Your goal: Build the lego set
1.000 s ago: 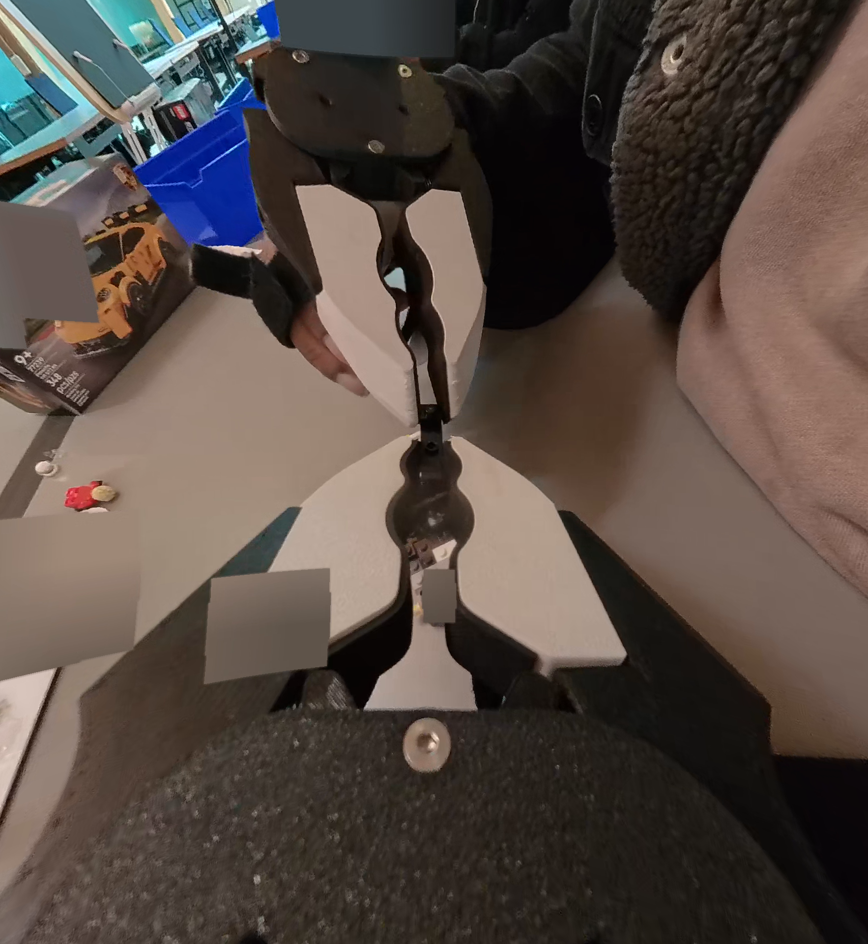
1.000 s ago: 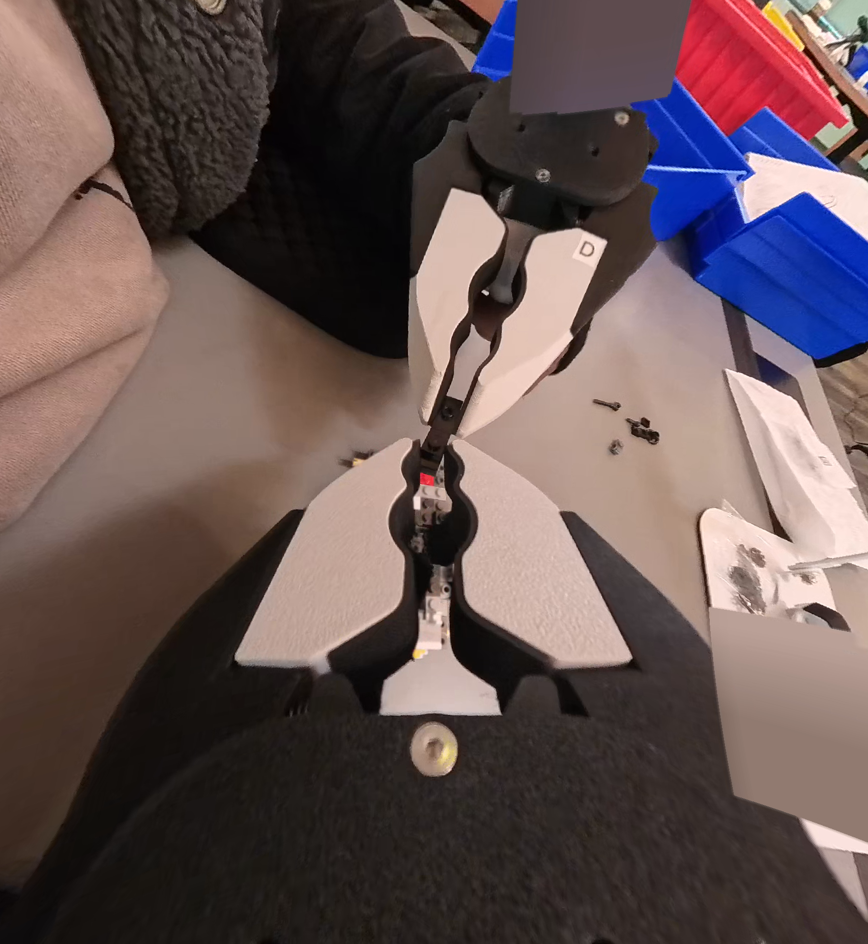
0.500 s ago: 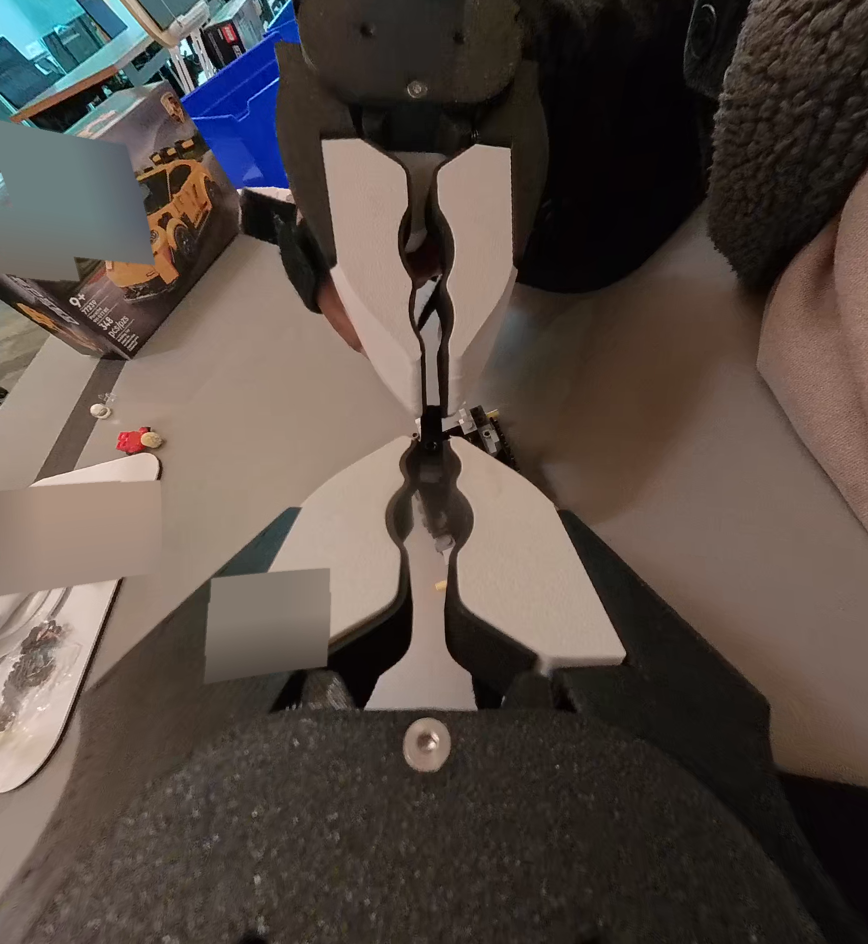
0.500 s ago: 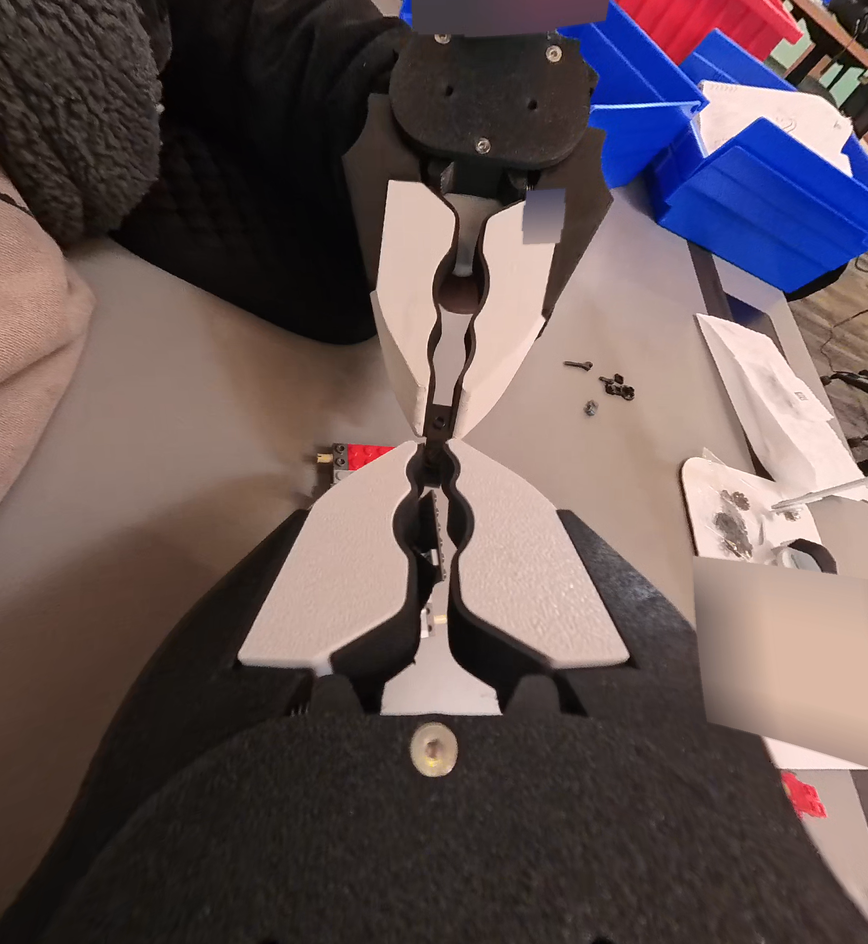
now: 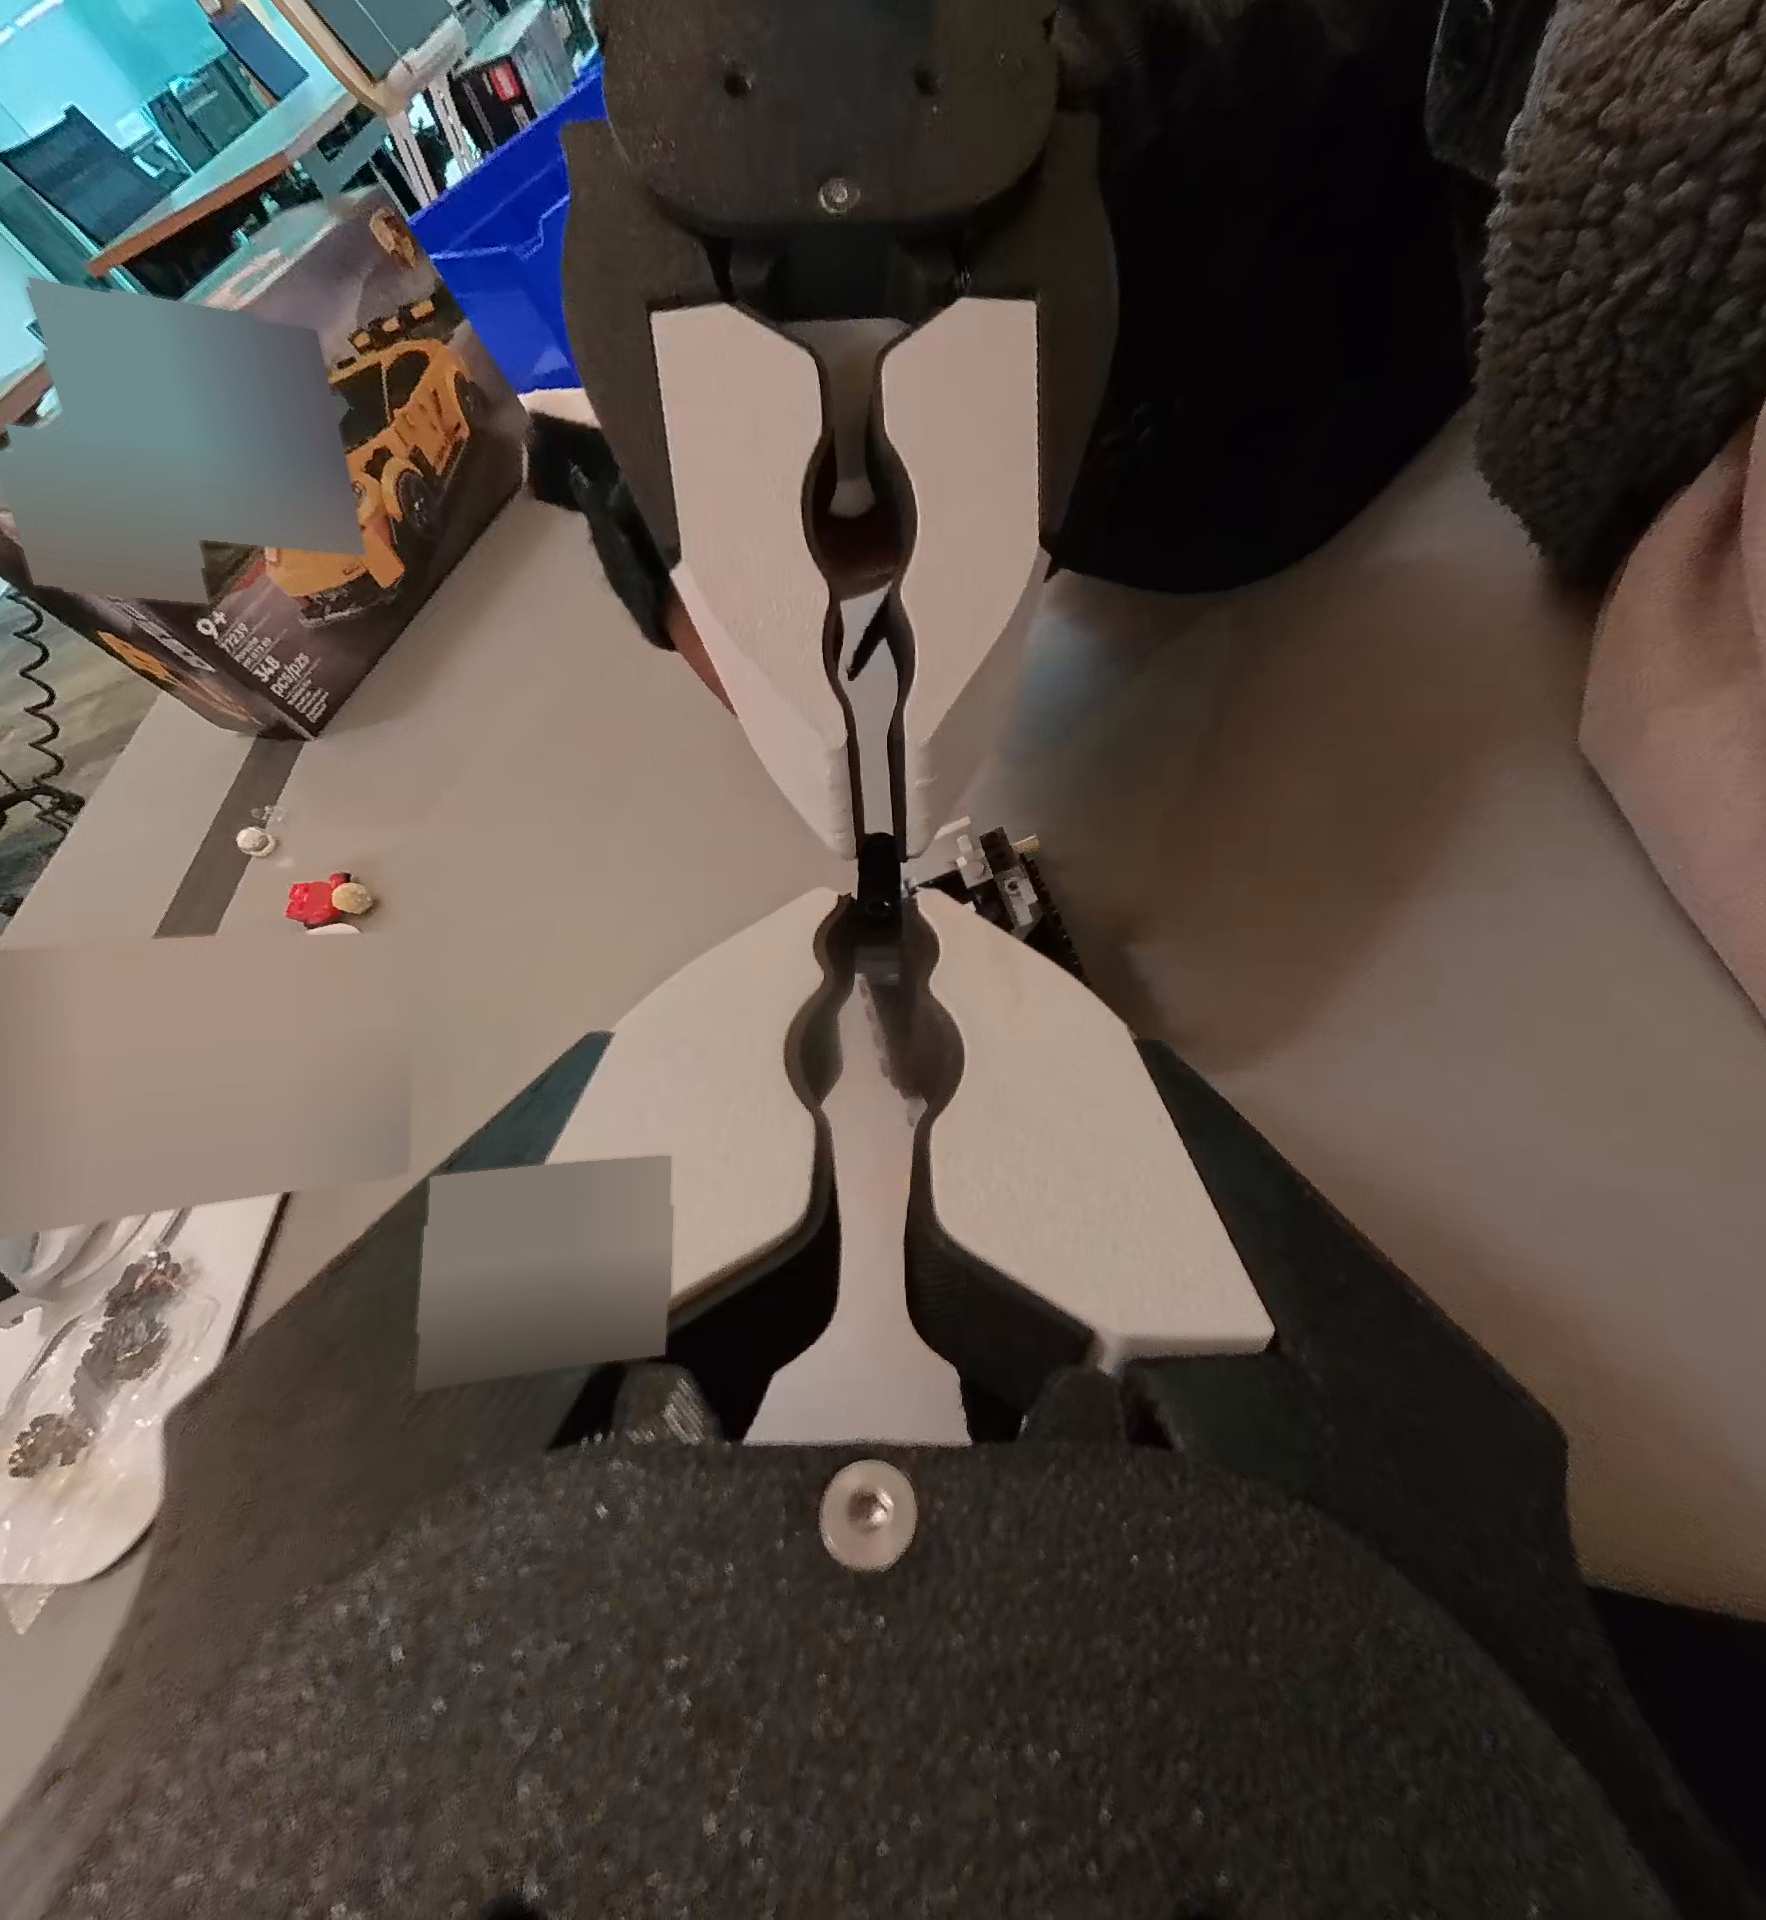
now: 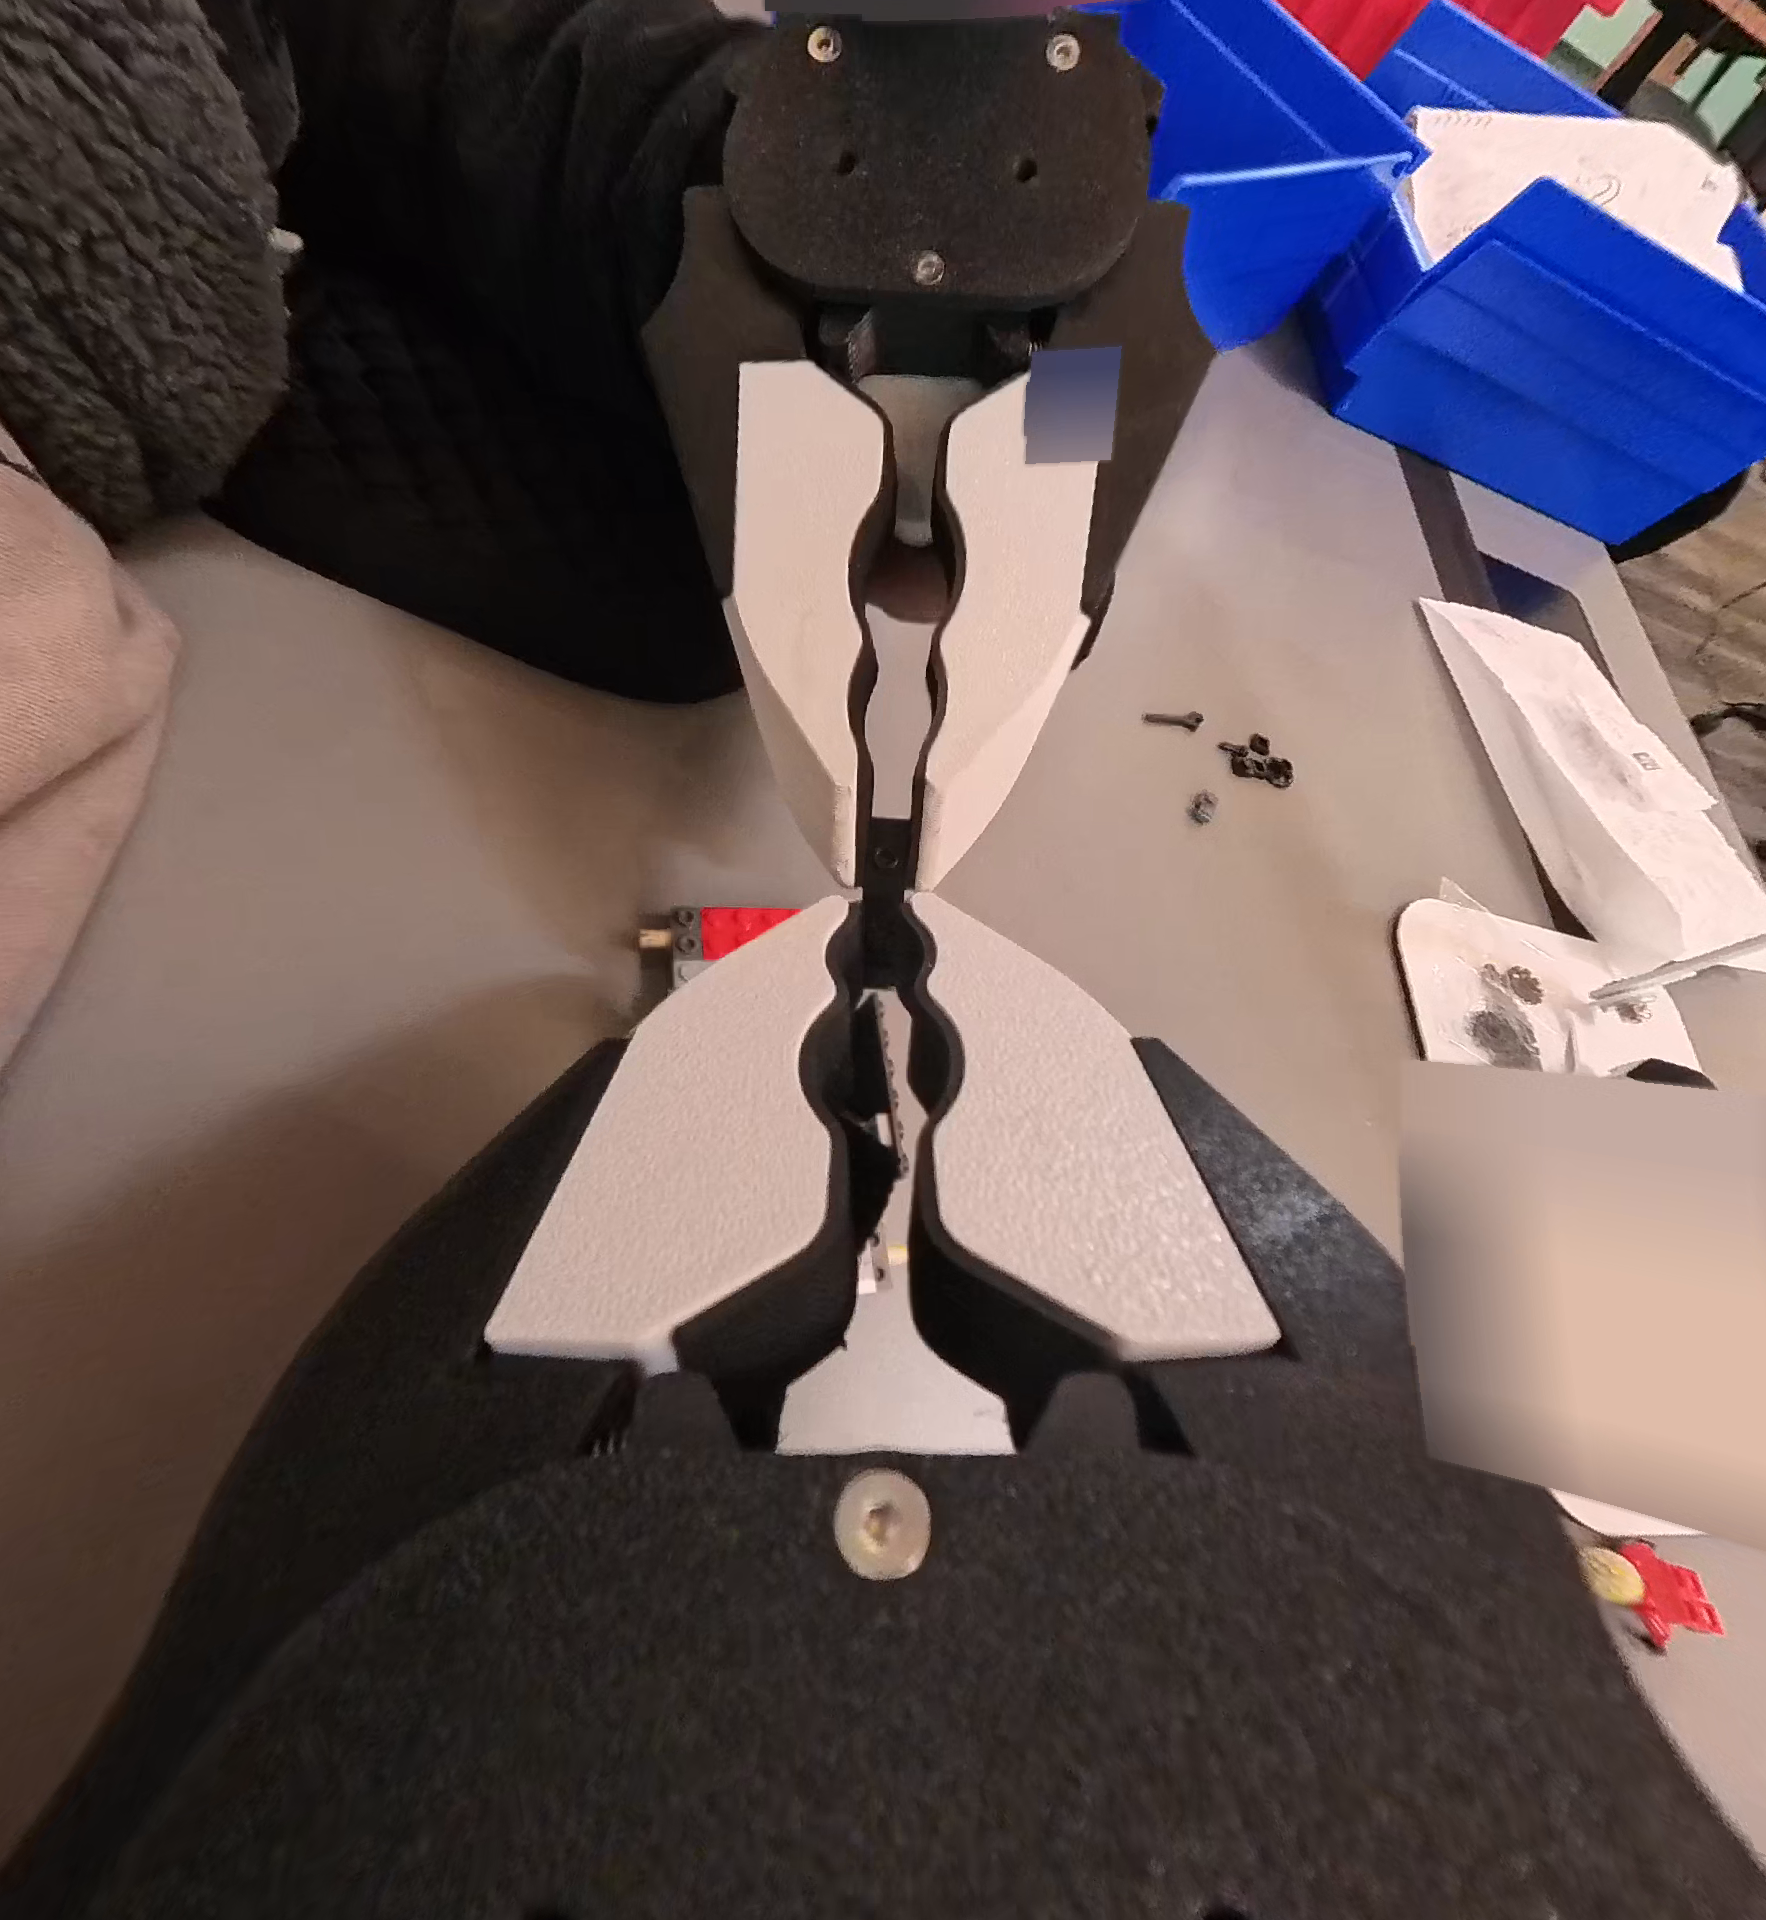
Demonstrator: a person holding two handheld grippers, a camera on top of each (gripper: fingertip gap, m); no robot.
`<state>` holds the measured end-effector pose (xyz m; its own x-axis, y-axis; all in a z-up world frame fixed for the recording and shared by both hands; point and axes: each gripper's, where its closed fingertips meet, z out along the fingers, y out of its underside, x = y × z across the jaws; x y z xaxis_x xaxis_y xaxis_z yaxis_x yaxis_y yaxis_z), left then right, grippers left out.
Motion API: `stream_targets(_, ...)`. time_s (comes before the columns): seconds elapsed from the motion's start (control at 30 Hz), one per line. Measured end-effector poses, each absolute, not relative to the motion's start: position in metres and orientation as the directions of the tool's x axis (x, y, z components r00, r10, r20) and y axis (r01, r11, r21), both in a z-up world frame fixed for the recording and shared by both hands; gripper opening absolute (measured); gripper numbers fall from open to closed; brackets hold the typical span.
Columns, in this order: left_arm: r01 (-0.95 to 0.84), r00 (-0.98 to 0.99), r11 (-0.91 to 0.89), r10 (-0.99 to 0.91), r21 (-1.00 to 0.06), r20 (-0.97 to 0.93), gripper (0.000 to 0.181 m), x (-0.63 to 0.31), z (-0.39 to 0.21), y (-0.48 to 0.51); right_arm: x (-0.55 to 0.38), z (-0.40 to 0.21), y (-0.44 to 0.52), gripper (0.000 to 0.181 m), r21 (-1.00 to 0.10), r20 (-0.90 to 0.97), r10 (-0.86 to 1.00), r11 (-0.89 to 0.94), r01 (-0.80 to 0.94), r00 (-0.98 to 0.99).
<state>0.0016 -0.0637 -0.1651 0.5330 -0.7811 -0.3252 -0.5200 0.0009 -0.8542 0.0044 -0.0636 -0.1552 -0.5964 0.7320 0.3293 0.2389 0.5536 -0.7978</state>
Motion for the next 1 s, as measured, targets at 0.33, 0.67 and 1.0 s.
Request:
stream_targets(0.33, -0.508, 0.492, 0.019, -0.814, -0.861, -0.307, 0.008, 0.009, -0.163, -0.071, 0.009, -0.154, -0.074, 0.001, -0.803, 0.338, 0.693, 0.565, 0.189, -0.637)
stream_targets(0.67, -0.500, 0.527, 0.027, -0.784, -0.866, -0.328, 0.008, 0.002, -0.158, -0.066, 0.004, -0.157, -0.061, 0.015, -0.793, 0.344, 0.726, 0.564, 0.230, -0.595)
stream_targets(1.0, -0.516, 0.518, 0.025, -0.787, -0.856, -0.335, 0.008, 0.004, -0.160, -0.067, 0.005, -0.164, -0.065, 0.007, -0.774, 0.349, 0.715, 0.584, 0.244, -0.606)
